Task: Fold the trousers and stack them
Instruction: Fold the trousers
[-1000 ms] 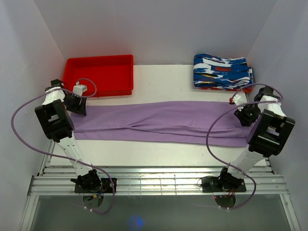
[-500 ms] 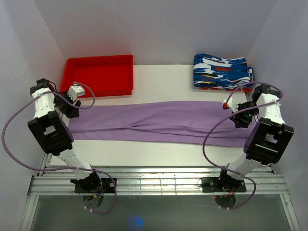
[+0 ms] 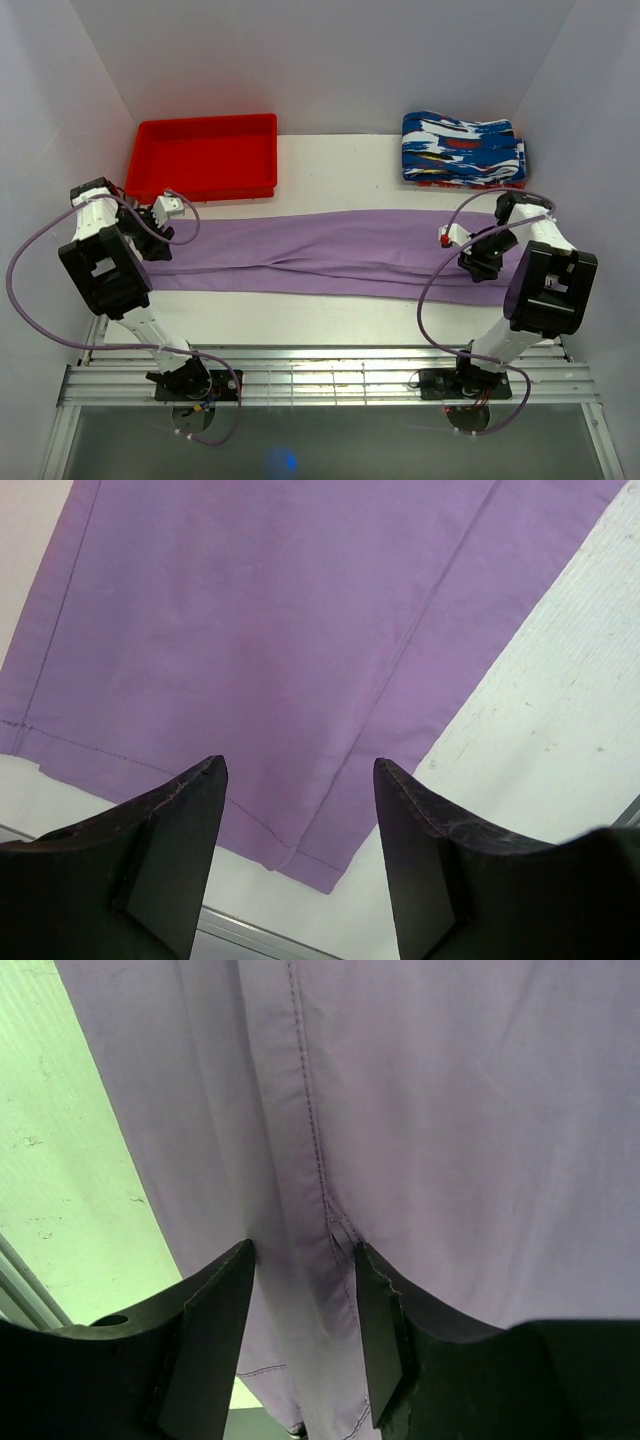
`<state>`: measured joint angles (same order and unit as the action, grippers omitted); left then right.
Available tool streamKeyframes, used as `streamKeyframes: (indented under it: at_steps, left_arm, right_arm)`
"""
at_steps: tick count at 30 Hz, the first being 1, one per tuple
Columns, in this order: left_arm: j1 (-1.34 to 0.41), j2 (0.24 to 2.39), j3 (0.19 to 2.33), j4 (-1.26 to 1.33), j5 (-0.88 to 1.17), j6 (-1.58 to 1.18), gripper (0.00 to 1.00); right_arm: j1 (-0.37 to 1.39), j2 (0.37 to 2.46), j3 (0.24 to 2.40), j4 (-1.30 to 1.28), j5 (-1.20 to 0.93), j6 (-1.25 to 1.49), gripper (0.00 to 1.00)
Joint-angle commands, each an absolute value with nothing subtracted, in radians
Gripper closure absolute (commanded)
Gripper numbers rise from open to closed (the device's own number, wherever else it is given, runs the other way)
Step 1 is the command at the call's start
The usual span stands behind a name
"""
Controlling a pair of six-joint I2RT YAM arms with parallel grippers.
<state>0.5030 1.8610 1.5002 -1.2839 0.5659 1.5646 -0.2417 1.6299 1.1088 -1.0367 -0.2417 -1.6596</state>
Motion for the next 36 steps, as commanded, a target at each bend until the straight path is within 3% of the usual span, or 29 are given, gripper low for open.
streamKeyframes:
  at_steps: [1,11,22,25,31,36]
  left_arm:
    - [0.514,1.851,1.519,-1.327,0.618,1.632,0.29]
    - [0.517,1.848,1.496,-1.316,0.641,1.681,0.3]
    - [0.517,1.815,1.292,-1.117,0.434,1.833,0.33]
    - [0.518,1.821,1.284,-1.068,0.396,1.833,0.34]
    - [0.522,1.807,1.292,-1.043,0.333,1.893,0.35]
    - [0.532,1.824,1.299,-1.042,0.282,1.93,0.36]
  right_arm:
    - [-0.238,1.646,1.167,-1.044,-0.265,-1.658,0.49]
    - [-0.236,1.643,1.264,-1.117,-0.316,-1.646,0.44]
    - [-0.203,1.664,1.112,-0.993,-0.267,-1.634,0.53]
    - [-0.202,1.666,1.094,-0.963,-0.253,-1.632,0.63]
    - [-0.202,1.655,1.098,-0.937,-0.232,-1.617,0.92]
    - [-0.202,1.654,1.123,-0.936,-0.219,-1.594,0.92]
